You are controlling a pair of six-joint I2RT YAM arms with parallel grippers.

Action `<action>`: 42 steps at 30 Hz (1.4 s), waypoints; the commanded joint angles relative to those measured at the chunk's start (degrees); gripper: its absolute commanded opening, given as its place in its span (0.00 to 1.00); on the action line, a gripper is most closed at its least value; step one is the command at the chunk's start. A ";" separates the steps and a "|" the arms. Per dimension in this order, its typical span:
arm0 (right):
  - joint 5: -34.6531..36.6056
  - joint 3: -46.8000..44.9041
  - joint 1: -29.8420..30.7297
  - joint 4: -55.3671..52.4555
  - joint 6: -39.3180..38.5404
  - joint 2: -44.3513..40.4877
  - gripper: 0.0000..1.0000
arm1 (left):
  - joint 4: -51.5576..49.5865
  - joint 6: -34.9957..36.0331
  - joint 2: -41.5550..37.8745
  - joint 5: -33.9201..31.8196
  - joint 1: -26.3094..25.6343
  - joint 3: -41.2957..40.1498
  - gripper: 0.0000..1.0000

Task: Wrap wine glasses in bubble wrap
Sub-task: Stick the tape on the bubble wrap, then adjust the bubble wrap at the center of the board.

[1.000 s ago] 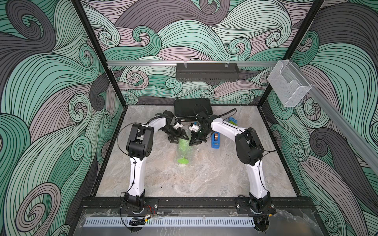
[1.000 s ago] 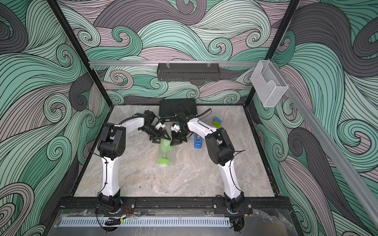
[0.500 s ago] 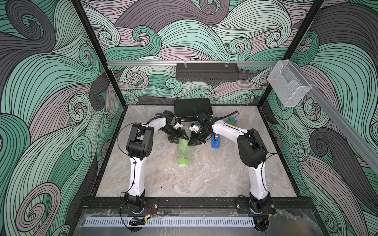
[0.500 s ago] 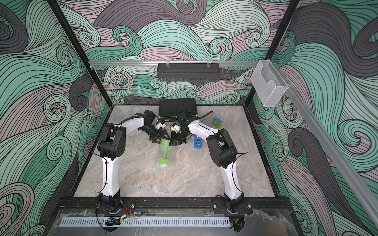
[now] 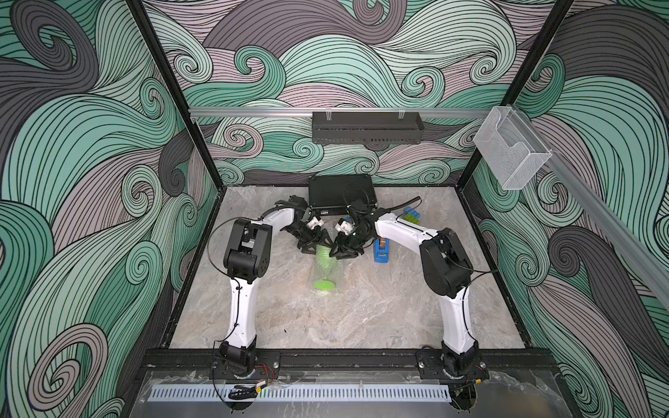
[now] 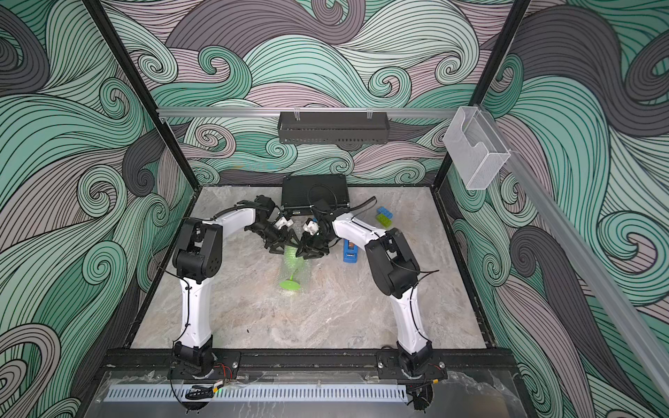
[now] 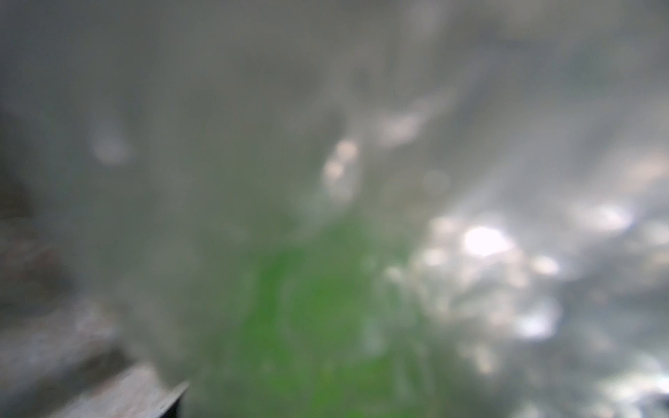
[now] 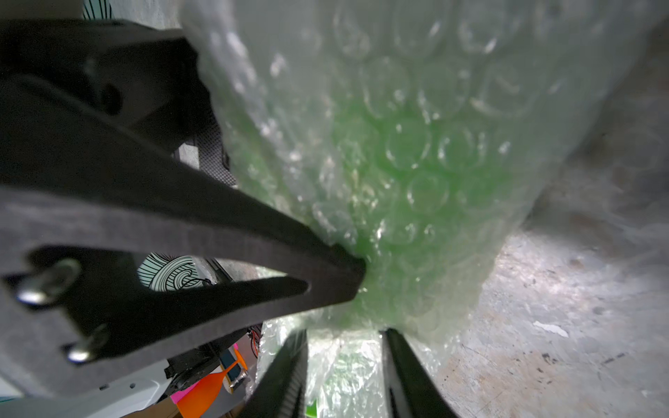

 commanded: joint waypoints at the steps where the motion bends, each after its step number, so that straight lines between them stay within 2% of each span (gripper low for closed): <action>1: 3.52 -1.41 -1.53 -0.25 -1.77 -3.40 0.57 | -2.86 -0.21 3.07 -9.54 -1.74 -2.96 0.72; 5: 1.72 -6.84 -2.65 2.59 -5.50 -6.99 0.87 | -3.40 -0.21 3.51 -7.87 -1.68 -1.81 0.72; 6: 1.24 -8.87 -2.59 4.51 -5.21 -7.62 0.99 | -3.50 -0.23 3.68 -7.58 -1.68 -1.57 0.72; 10: -1.29 -15.12 -0.59 12.10 -1.89 -8.33 1.00 | -3.36 -0.81 3.65 -6.76 -1.68 -1.56 0.72; 17: -1.60 -16.95 2.74 19.46 3.97 -7.56 0.99 | -2.08 -2.52 2.71 -5.64 -1.63 -2.63 0.72; 21: -1.43 -15.90 4.31 19.48 4.60 -5.81 0.99 | -1.91 -3.13 2.48 -5.43 -1.54 -2.67 0.72; 29: -1.93 -15.32 4.02 19.14 6.47 -4.60 0.88 | -1.04 -3.09 1.96 -3.36 -1.57 -3.04 0.72; 31: -4.19 -15.36 3.96 19.50 7.79 -4.70 0.89 | -2.32 0.02 2.60 -2.22 -1.70 -1.65 0.72; 33: -4.87 -15.56 2.75 18.53 6.81 -6.71 0.94 | -4.56 1.83 3.20 -4.41 -1.77 0.69 0.72; 35: -3.37 -17.36 -0.38 15.45 4.50 -10.74 0.98 | -7.01 3.92 3.45 -7.14 -1.69 2.97 0.79; 39: -2.37 -18.77 -6.65 12.05 1.30 -14.95 0.98 | -9.46 5.69 1.79 -9.12 -1.56 6.18 0.98; 42: -1.02 -15.18 -9.32 8.81 -1.75 -14.55 0.98 | -11.44 6.69 -0.75 -8.90 -1.55 7.76 0.99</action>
